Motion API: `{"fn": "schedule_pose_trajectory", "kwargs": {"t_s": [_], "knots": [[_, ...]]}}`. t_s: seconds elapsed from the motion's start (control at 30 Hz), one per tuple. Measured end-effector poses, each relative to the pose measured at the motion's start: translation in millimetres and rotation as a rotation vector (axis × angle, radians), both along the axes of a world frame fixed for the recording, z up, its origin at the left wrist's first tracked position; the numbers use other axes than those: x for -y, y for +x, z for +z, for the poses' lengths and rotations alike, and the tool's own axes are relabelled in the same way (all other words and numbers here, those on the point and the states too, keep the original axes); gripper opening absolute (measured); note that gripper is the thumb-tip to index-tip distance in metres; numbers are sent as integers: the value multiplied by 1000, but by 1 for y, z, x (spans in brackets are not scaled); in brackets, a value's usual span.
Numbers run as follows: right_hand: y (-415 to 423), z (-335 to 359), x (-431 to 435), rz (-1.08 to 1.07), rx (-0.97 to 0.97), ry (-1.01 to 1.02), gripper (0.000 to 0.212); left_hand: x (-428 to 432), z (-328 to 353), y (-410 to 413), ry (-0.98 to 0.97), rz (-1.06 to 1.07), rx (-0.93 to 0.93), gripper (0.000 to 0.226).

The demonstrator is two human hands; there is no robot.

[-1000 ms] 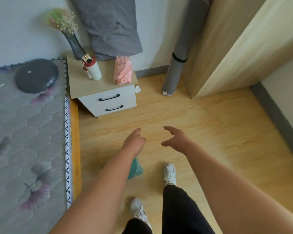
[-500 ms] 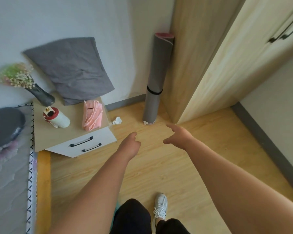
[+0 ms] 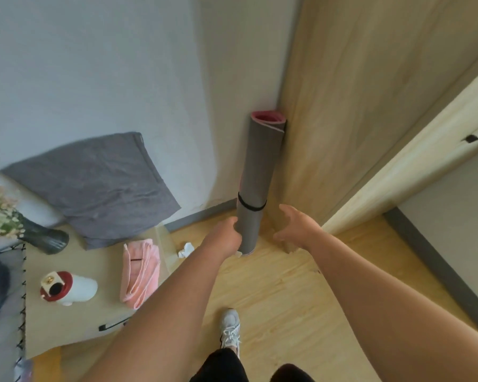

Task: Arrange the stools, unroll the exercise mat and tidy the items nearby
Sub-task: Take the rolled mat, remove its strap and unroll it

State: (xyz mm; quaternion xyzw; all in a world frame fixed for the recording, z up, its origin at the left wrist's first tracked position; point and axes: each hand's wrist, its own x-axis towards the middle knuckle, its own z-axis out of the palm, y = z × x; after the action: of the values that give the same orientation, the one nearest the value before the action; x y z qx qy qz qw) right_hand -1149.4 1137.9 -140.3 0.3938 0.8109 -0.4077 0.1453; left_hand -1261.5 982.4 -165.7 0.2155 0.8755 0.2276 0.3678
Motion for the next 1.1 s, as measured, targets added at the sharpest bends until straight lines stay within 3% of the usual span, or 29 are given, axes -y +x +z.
{"fn": "schedule_pose_trajectory", "kwargs": {"t_s": [0.5, 0.63, 0.8, 1.1], "knots": [[-173, 7, -155, -27, -19, 113, 90, -174, 31, -179, 59, -163, -192, 50], [-210, -1, -191, 48, -69, 167, 89, -214, 22, -205, 2, -178, -182, 57], [-250, -18, -226, 216, 49, 319, 83, -261, 17, -231, -52, -245, -233, 56], [-280, -44, -242, 356, 137, 324, 79, -301, 1, -258, -98, -338, -261, 63]]}}
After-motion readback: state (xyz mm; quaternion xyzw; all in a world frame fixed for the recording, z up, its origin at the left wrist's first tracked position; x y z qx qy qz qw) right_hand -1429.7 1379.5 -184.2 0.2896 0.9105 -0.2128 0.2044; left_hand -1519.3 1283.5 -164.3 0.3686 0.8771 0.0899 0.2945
